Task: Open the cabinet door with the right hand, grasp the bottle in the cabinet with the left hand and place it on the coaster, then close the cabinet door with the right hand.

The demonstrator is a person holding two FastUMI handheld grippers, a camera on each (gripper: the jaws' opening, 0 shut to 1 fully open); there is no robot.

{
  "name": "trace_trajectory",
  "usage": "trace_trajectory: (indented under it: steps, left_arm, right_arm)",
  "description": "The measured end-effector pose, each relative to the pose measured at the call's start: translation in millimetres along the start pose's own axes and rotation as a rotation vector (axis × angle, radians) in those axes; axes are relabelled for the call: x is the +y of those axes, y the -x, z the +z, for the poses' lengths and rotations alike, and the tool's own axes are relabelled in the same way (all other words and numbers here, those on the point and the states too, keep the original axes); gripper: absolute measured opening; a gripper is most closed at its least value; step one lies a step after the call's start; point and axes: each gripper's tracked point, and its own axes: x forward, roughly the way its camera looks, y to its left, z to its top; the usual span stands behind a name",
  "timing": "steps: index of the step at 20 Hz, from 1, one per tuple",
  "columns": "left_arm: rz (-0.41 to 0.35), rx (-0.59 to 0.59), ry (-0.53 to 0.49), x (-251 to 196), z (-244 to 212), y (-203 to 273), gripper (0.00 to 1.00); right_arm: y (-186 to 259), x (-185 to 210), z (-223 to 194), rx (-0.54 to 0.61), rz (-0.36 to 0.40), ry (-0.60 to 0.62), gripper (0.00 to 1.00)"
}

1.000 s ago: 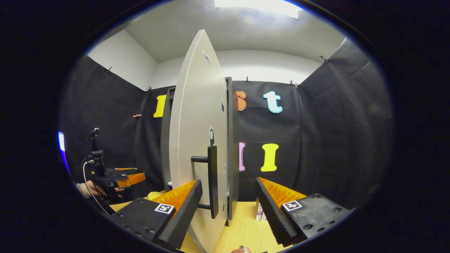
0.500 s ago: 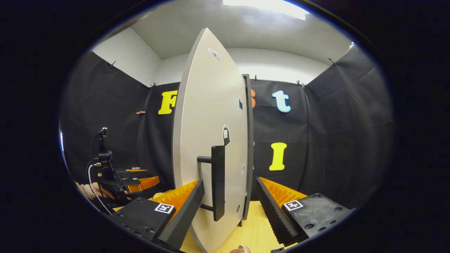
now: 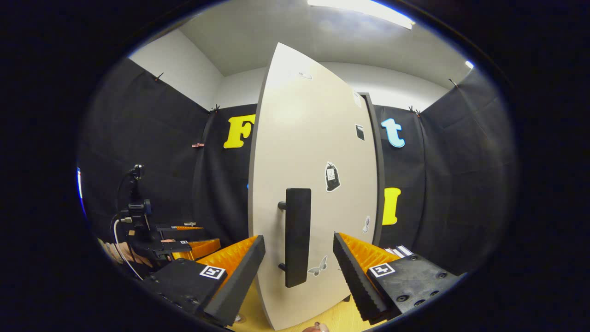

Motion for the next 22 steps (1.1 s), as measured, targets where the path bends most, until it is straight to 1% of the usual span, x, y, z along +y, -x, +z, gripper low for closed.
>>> trace_trajectory:
  steps: [2, 5, 8, 11, 13, 14, 16, 19, 22]
  left_arm:
    - [-0.002, -0.008, -0.007, 12, 4, 7, 0.98]
    - [0.005, -0.007, -0.012, 21, 6, 17, 0.98]
    - [0.012, -0.001, -0.012, 22, 7, 26, 0.98]
    - [0.005, -0.01, -0.006, 11, 15, 30, 0.98]
    - [-0.007, -0.02, 0.009, 1, 22, 29, 0.98]
    - [-0.014, -0.024, 0.021, -7, 24, 28, 0.96]
    - [-0.027, -0.028, 0.035, -23, 29, 27, 0.98]
    - [-0.026, -0.038, 0.039, -45, 35, 25, 0.98]
    - [-0.012, -0.042, 0.054, -63, 38, 22, 0.98]
  right_arm:
    - [-8, 12, 2, -0.013, 0.001, 0.022, 0.97]
    - [-4, 21, -4, -0.007, 0.003, 0.025, 0.97]
    - [-1, 13, -12, 0.015, -0.029, 0.041, 0.97]
    - [0, 0, -17, 0.034, -0.065, 0.044, 0.97]
    - [3, -8, -16, 0.034, -0.076, 0.046, 0.97]
    - [4, -13, -16, 0.033, -0.085, 0.054, 0.97]
    - [4, -26, -18, 0.041, -0.1, 0.066, 0.97]
    - [2, -40, -25, 0.069, -0.1, 0.065, 0.97]
    - [1, -55, -26, 0.072, -0.094, 0.075, 0.97]
